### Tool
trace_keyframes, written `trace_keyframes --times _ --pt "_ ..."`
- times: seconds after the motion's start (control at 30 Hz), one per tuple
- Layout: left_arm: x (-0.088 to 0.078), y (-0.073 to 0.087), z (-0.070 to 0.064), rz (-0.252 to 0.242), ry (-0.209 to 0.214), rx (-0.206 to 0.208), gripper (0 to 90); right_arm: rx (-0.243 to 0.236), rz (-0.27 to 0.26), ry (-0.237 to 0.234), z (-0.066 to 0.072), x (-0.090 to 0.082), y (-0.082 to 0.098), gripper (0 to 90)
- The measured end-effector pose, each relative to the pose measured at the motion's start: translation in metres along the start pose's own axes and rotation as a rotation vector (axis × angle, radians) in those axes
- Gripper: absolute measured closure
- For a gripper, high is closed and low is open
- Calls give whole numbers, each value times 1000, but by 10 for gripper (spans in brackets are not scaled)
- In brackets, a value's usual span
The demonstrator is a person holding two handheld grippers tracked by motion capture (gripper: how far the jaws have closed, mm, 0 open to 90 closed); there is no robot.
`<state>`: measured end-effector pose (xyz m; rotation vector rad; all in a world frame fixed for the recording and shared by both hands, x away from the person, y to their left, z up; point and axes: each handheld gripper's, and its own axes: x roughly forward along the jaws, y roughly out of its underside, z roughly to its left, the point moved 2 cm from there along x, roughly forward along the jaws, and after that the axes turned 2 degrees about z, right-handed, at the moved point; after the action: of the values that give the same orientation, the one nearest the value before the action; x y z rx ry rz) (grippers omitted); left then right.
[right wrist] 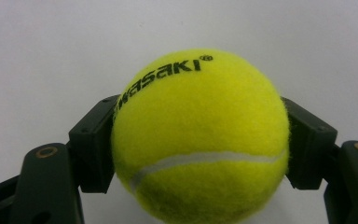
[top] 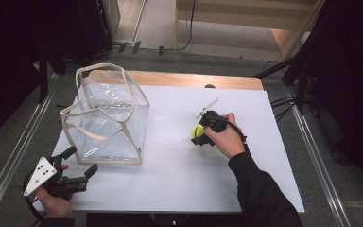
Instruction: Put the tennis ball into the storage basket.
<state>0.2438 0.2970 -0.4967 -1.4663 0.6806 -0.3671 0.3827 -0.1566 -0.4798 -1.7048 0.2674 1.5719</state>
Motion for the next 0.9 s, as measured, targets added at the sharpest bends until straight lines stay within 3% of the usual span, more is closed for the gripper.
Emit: trace_keyframes --times 0.9 --pt "0 0 0 0 -1 0 13 -62 -14 -35 26 5 -29 239"
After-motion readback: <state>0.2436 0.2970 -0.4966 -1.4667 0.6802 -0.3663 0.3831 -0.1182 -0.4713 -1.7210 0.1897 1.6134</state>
